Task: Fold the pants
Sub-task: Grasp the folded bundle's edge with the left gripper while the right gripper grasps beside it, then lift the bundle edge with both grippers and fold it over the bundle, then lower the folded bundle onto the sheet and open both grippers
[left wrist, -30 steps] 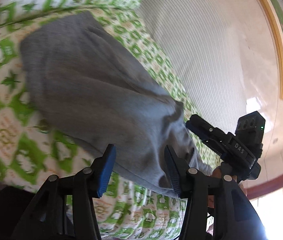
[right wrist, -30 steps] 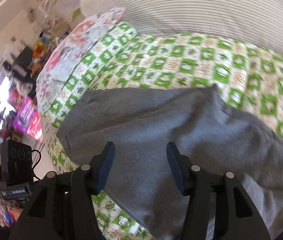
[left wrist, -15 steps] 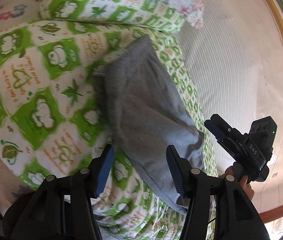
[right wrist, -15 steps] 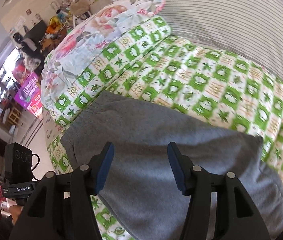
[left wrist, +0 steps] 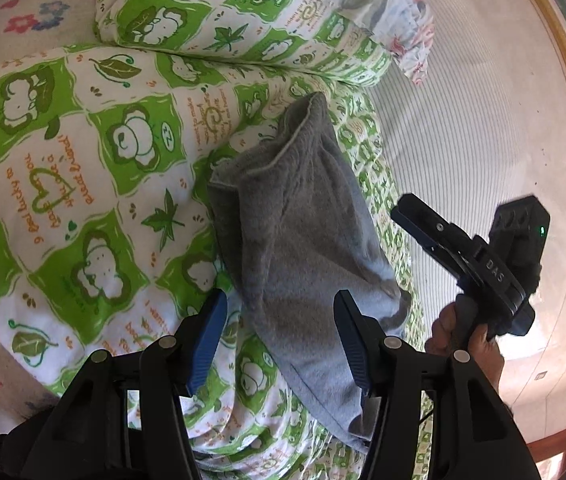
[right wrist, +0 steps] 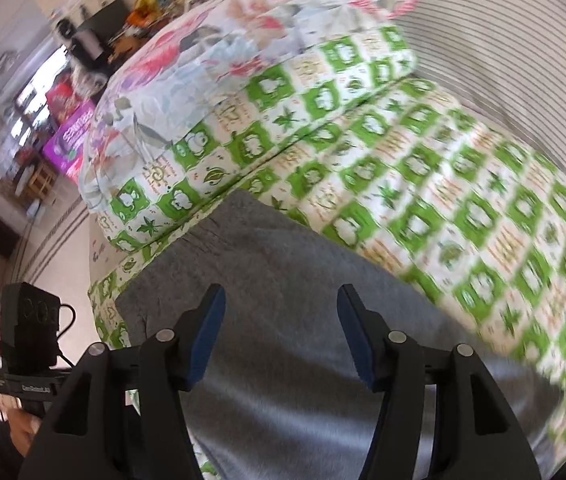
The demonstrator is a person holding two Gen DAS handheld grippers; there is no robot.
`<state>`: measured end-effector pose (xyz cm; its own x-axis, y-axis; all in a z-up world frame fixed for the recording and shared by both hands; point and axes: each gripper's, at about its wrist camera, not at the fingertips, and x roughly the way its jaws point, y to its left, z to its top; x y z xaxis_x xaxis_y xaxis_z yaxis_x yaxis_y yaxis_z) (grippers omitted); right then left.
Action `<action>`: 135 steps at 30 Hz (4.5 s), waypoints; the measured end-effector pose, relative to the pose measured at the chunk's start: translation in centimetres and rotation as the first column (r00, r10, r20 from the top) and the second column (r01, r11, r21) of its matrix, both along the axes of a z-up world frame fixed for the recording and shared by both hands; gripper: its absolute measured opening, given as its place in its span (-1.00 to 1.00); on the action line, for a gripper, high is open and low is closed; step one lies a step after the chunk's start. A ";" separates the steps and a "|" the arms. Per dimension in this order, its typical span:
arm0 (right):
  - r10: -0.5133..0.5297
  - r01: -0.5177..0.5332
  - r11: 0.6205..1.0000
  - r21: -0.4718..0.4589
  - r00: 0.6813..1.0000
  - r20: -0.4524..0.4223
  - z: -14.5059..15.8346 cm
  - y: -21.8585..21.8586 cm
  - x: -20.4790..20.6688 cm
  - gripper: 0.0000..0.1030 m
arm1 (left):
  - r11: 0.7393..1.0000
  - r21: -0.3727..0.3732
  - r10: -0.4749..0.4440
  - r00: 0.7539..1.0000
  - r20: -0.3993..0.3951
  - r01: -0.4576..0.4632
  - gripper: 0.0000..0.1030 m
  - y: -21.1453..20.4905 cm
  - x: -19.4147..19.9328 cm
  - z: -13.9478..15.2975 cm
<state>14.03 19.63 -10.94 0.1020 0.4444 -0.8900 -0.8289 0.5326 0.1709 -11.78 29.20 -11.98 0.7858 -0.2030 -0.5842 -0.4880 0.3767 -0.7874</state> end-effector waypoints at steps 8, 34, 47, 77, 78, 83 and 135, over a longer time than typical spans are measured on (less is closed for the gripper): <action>0.169 -0.170 0.983 -0.074 0.985 -0.013 -1.6 5.9 2.3 0.28 | 0.999 -0.008 0.035 0.999 -0.022 -0.036 0.12 0.5 1.6 -1.2; 0.129 -0.122 0.990 0.069 0.986 -0.105 0.9 2.4 2.1 -0.90 | 0.985 0.168 -0.049 0.998 0.036 0.043 -0.82 -2.3 6.1 3.5; -0.041 0.055 0.975 0.215 0.997 -0.069 9.9 -10.3 1.9 -0.90 | 0.943 0.255 -0.253 0.957 0.140 0.212 -0.82 -10.5 9.6 10.5; -0.396 0.408 0.837 0.365 0.911 -0.112 13.0 -39.0 -1.6 -0.90 | 0.716 0.339 -0.658 0.753 0.034 0.610 -0.82 -32.6 15.0 10.6; -0.402 0.415 0.832 0.367 0.908 -0.116 12.8 -39.5 -1.7 -0.90 | 0.710 0.338 -0.663 0.748 0.024 0.618 -0.82 -33.0 15.2 10.2; -0.425 0.444 0.806 0.390 0.894 -0.141 11.7 -42.1 -1.9 -0.90 | 0.681 0.360 -0.679 0.734 -0.015 0.637 -0.82 -34.4 16.5 9.6; -0.667 0.602 0.702 0.380 0.743 0.056 13.9 -44.8 -13.4 -0.79 | 0.599 0.452 -0.689 0.713 -0.131 0.661 0.14 -29.5 16.0 8.9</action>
<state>0.65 -25.15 3.01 0.6039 0.4657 -0.6469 -0.3456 0.8843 0.3139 4.18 -0.28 -3.10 0.5626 -0.4237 -0.7099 0.0847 0.8837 -0.4604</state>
